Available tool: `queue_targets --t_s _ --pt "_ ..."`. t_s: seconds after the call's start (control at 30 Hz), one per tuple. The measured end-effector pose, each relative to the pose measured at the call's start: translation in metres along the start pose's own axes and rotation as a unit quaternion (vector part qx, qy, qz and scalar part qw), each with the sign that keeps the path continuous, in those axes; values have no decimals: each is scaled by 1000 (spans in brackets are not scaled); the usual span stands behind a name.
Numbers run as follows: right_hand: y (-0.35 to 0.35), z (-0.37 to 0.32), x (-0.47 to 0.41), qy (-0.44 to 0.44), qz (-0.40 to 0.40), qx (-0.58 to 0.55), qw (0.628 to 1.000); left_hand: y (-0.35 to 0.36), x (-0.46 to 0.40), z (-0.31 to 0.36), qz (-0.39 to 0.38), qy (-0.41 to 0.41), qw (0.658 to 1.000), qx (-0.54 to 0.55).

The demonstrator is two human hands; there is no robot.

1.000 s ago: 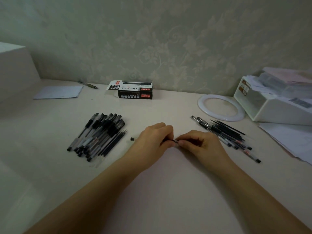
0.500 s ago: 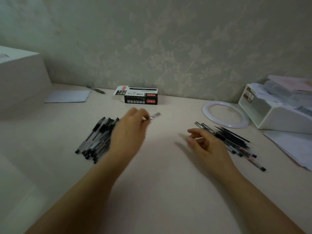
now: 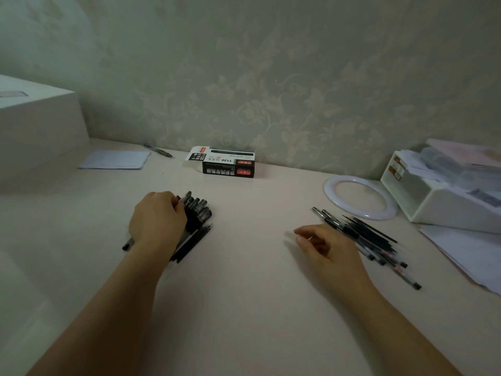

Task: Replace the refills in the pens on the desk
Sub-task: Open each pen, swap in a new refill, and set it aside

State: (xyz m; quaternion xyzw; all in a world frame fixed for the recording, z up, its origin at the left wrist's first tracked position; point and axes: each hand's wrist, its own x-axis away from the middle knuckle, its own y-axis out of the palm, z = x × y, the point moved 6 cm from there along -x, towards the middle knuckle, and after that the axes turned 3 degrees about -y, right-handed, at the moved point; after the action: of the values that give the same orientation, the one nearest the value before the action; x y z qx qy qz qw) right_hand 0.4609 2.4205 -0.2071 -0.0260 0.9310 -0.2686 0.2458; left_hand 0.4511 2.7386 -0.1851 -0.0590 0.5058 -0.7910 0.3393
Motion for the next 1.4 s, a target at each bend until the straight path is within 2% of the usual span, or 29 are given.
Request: queue_targets --t_s 0.13,0.27,0.37,0.43,0.5,0.57,0.63,0.7,0.77,0.83,0.93,0.97,1.03,1.13,1.23,1.33,1.4 --pt "-2 1 -2 -17 10 40 999 1 -1 0 -9 1 1000 -27" --pt "-20 1 -4 -26 65 146 987 -2 3 4 -9 2 999 -41" --pt "-43 6 -3 16 124 251 960 -5 5 9 3 11 999 -38" --pt "-56 12 -1 68 129 318 937 -7 7 15 15 25 999 -26" --pt "-61 18 0 115 103 356 922 -10 13 28 40 70 997 5" --pt "-61 19 0 136 88 365 917 -12 28 53 63 164 981 75" --pt "-59 18 -1 138 88 370 915 -5 57 82 22 264 950 164" --pt "-58 19 -1 140 86 371 914 15 91 105 -76 330 917 211" --pt "-58 22 -1 144 81 372 914 36 115 117 -157 368 885 239" --pt "-59 20 -2 129 97 370 915 49 119 119 -196 375 867 264" --pt "-60 -4 -4 22 191 305 933 56 105 112 -202 332 876 285" --pt "-59 -13 -4 -19 221 257 941 58 101 108 -201 316 881 289" --pt "-54 -23 -3 -62 232 120 963 61 95 104 -203 292 887 293" --pt "-34 -15 -4 -1 173 -85 981 65 91 102 -219 266 887 307" --pt "-9 3 -5 106 80 -217 967 65 89 103 -237 240 878 339" --pt "8 8 -5 143 -19 -251 957 66 92 105 -250 259 876 321" --pt "11 6 -5 136 -41 -263 954 65 96 108 -251 308 872 284"
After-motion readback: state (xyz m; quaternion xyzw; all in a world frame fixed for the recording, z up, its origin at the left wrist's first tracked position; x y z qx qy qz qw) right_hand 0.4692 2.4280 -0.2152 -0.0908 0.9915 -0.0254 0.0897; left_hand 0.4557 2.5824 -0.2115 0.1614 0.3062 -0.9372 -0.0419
